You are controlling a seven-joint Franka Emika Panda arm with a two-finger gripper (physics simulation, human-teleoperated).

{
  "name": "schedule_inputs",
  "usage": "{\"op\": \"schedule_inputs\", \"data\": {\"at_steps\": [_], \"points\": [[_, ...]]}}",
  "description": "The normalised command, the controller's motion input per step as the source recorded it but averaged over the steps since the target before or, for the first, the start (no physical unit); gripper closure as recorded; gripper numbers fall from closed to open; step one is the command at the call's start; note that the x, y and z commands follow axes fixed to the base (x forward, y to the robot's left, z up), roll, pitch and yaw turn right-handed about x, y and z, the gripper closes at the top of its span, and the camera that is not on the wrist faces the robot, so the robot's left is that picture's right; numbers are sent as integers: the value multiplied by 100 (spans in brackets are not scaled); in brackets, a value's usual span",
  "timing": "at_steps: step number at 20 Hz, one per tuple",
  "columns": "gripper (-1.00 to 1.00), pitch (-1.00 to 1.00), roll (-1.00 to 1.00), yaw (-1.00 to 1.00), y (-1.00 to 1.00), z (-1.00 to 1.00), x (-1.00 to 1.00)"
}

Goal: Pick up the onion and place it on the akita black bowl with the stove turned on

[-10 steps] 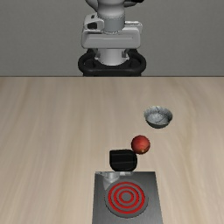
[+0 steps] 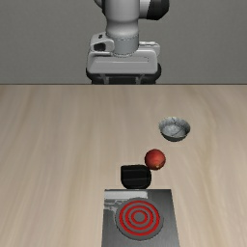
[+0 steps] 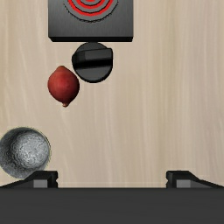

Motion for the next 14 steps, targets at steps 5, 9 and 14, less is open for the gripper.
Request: {"op": "schedule_inputs", "data": {"at_steps": [5, 9, 14], "points": [[-100, 0, 0, 0, 0, 0, 100], [-100, 0, 0, 0, 75, 0, 25], [-100, 0, 0, 0, 80, 0, 20]]}}
